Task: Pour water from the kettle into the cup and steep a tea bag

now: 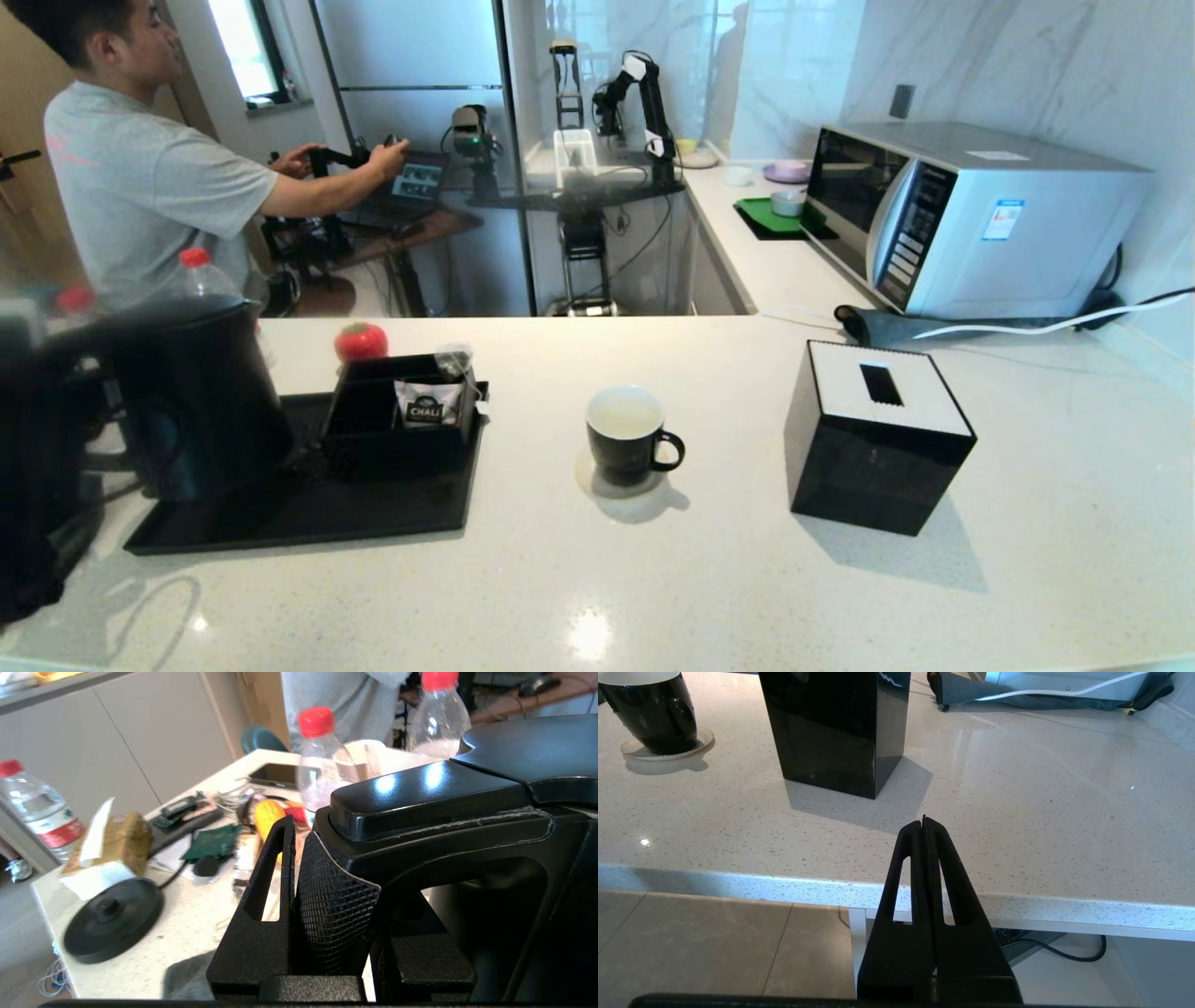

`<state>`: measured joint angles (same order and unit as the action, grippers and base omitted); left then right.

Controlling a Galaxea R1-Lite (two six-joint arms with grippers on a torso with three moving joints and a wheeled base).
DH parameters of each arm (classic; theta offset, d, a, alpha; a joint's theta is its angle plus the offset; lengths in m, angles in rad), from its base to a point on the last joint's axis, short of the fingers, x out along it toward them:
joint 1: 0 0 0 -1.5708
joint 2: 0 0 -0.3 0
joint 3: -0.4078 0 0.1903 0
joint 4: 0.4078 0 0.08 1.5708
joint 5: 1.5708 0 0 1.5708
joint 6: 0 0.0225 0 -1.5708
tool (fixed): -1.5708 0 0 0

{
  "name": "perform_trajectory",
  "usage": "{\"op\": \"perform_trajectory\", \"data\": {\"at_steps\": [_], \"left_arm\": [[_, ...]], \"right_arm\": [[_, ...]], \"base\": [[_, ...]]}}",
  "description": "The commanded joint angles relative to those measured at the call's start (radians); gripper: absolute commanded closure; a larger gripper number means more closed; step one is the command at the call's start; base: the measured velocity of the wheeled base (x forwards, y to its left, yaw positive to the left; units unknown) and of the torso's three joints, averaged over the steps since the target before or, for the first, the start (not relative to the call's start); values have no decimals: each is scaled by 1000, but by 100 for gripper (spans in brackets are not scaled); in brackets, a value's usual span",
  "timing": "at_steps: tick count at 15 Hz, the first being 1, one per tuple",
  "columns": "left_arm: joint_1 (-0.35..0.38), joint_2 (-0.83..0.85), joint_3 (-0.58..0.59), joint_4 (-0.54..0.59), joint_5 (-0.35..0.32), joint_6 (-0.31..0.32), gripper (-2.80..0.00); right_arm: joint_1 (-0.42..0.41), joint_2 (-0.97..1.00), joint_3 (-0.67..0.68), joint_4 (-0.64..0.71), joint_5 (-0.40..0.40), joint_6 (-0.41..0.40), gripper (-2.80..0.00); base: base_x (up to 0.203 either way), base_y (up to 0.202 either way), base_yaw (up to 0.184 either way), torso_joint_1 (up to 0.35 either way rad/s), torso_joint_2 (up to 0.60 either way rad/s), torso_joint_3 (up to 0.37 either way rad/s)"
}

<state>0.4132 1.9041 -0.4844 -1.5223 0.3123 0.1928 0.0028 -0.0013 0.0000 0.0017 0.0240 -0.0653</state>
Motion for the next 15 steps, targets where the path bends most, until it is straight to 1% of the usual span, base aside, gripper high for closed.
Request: {"op": "perform_trajectory", "data": {"at_steps": [1,4,7,8,15], "left_arm": [[-3,60,-24,-48,2,2,0],[-3,97,-37,-48,-15,2,0],[-4,137,-89,-48,-18,2,0],[-4,152,-103,-48,-28,3,0],[-2,208,-127,-48,-71,5,0]], "right_arm": [[0,1,0,0,1,-1,0],[0,1,0,0,1,-1,0],[0,1,0,0,1,-1,0],[0,1,0,0,1,-1,0],[0,1,0,0,1,-1,0]], "base": [[0,0,0,0,0,0],[0,0,0,0,0,0],[0,0,0,0,0,0],[0,0,0,0,0,0],[0,0,0,0,0,0]]}}
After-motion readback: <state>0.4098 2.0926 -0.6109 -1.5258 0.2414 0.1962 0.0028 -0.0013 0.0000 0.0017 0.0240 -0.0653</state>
